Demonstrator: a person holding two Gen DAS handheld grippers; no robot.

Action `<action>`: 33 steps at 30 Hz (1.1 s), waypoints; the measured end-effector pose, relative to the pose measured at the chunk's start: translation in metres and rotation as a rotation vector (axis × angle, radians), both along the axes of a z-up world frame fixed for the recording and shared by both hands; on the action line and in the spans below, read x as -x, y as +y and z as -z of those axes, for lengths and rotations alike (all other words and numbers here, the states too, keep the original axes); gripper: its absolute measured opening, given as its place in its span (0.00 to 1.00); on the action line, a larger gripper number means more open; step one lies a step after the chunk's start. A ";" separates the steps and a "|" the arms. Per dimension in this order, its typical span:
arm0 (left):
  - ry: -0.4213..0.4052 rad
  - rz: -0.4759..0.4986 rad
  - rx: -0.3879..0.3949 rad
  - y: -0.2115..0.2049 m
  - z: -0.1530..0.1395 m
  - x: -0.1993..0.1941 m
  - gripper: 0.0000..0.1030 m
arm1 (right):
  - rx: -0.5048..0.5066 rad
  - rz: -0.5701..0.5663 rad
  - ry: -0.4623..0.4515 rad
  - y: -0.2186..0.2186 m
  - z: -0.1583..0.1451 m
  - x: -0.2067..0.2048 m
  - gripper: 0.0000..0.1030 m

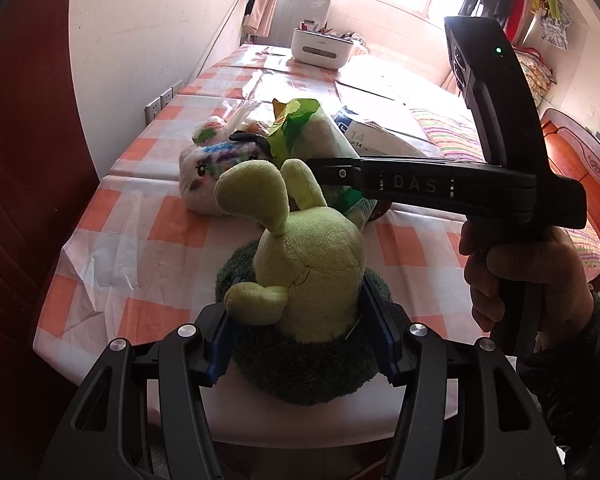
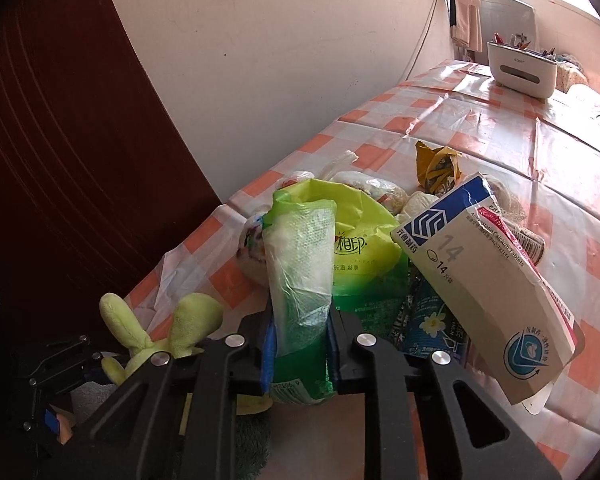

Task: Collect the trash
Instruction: 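Carry the green plastic bag with the right gripper over the cream bin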

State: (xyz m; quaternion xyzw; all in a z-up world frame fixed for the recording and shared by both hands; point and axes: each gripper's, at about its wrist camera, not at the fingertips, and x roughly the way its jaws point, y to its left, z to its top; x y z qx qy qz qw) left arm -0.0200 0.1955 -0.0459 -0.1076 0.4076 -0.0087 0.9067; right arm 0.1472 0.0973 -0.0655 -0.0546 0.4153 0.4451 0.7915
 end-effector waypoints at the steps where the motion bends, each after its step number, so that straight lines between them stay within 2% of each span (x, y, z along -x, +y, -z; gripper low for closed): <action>1: -0.003 0.000 -0.001 0.000 -0.001 0.000 0.54 | -0.007 0.008 -0.016 -0.002 -0.002 0.002 0.16; 8: -0.007 0.000 -0.017 -0.001 -0.002 0.003 0.54 | -0.112 0.097 -0.133 -0.032 -0.035 0.008 0.15; 16: -0.040 0.013 -0.036 -0.012 -0.013 0.003 0.54 | -0.205 0.101 -0.174 -0.065 -0.063 0.025 0.15; 24: -0.050 0.052 -0.039 -0.037 -0.017 -0.007 0.54 | -0.207 0.175 -0.187 -0.104 -0.062 0.036 0.15; 33: -0.070 0.082 -0.066 -0.067 -0.017 -0.028 0.54 | -0.167 0.294 -0.256 -0.149 -0.056 0.047 0.15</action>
